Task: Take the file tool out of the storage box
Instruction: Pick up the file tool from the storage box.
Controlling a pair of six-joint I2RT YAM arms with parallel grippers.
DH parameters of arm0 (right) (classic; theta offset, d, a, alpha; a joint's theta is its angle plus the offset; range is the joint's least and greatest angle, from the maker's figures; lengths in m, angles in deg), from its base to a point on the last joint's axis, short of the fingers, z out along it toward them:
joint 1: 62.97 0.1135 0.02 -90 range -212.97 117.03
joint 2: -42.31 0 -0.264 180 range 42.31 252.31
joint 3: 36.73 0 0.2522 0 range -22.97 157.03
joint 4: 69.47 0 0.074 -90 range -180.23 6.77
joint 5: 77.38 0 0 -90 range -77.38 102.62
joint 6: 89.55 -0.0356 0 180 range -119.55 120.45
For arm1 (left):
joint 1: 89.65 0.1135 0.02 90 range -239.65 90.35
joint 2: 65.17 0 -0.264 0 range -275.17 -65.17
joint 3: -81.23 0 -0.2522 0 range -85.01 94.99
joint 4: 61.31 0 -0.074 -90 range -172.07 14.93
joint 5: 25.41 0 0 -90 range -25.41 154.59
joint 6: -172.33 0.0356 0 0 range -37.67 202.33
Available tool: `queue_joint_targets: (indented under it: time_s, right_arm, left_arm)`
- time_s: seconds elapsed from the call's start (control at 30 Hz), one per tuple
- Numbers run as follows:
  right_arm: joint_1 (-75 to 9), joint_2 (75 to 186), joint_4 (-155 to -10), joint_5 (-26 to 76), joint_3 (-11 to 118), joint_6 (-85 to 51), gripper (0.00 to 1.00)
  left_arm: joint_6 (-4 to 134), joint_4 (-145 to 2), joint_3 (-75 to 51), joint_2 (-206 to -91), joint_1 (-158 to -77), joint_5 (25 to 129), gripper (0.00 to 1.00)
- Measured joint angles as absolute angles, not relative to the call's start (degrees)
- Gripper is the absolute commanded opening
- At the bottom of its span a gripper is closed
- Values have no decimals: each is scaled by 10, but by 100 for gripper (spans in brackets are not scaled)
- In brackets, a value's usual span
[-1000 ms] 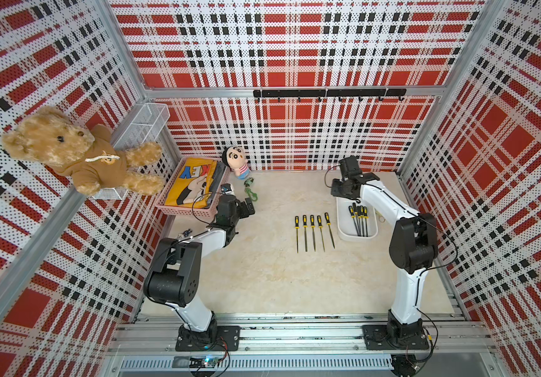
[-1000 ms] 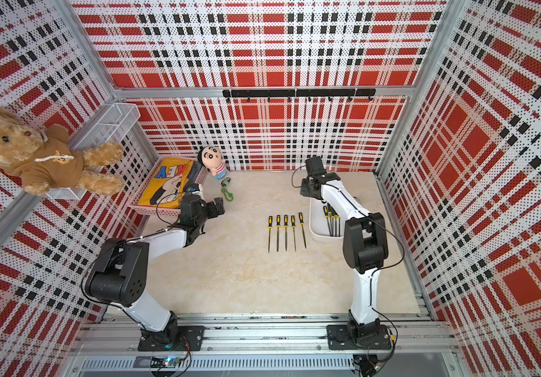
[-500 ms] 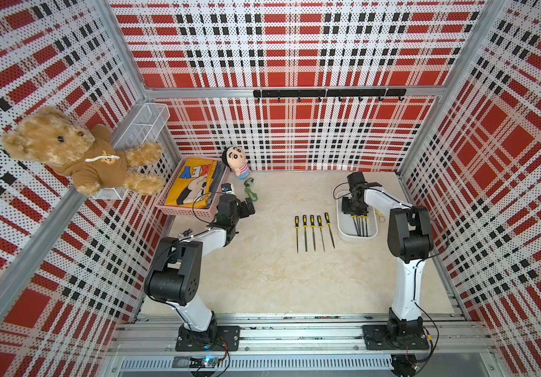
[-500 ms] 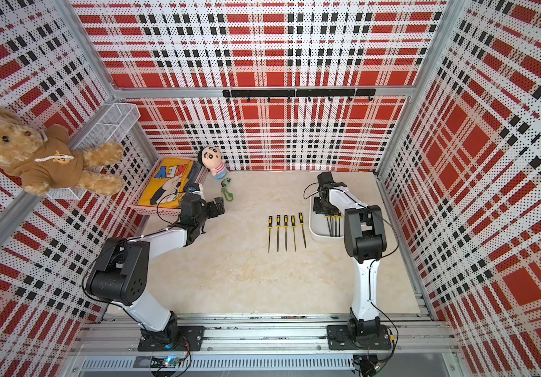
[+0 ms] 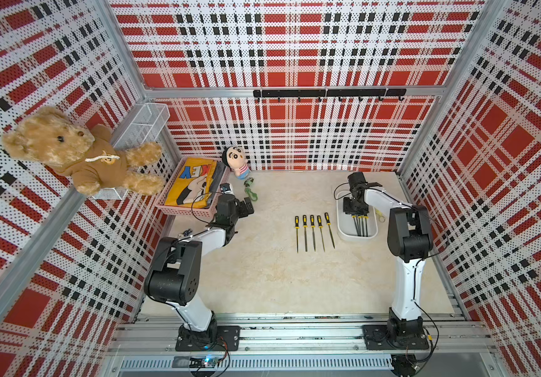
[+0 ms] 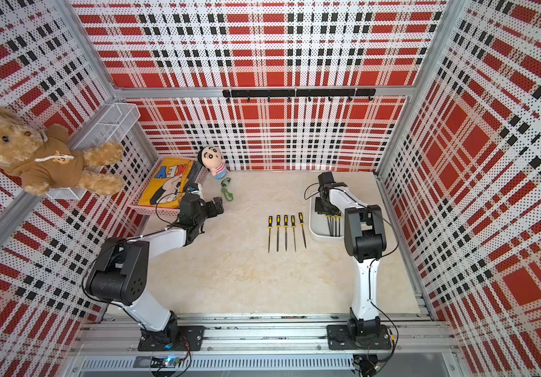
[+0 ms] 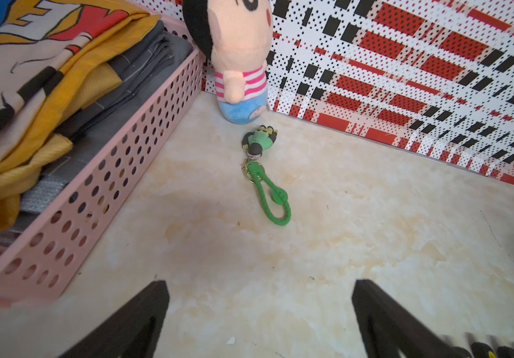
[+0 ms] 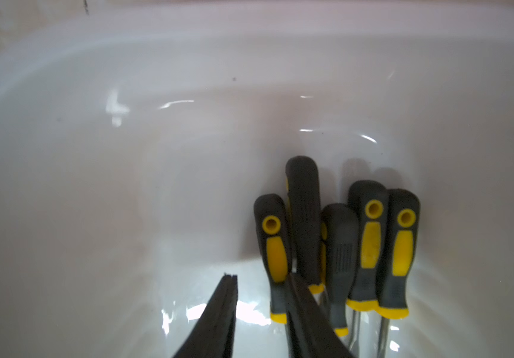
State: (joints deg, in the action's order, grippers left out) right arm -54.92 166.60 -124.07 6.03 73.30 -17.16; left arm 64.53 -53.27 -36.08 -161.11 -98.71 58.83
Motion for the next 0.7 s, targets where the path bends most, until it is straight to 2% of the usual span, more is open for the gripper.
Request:
queue_joint_targets:
  time_s: [0.27, 0.47, 0.7]
  right_arm:
    - [-552, 1673, -1238, 59, 734, -167, 34]
    - [-553, 1674, -1231, 64, 731, -165, 29]
    - [-553, 1675, -1227, 71, 730, -159, 39]
  left_arm:
    - [645, -533, -361, -1611, -987, 590, 99]
    - [646, -533, -361, -1611, -987, 592, 99]
    - [645, -533, -361, -1611, -987, 595, 99]
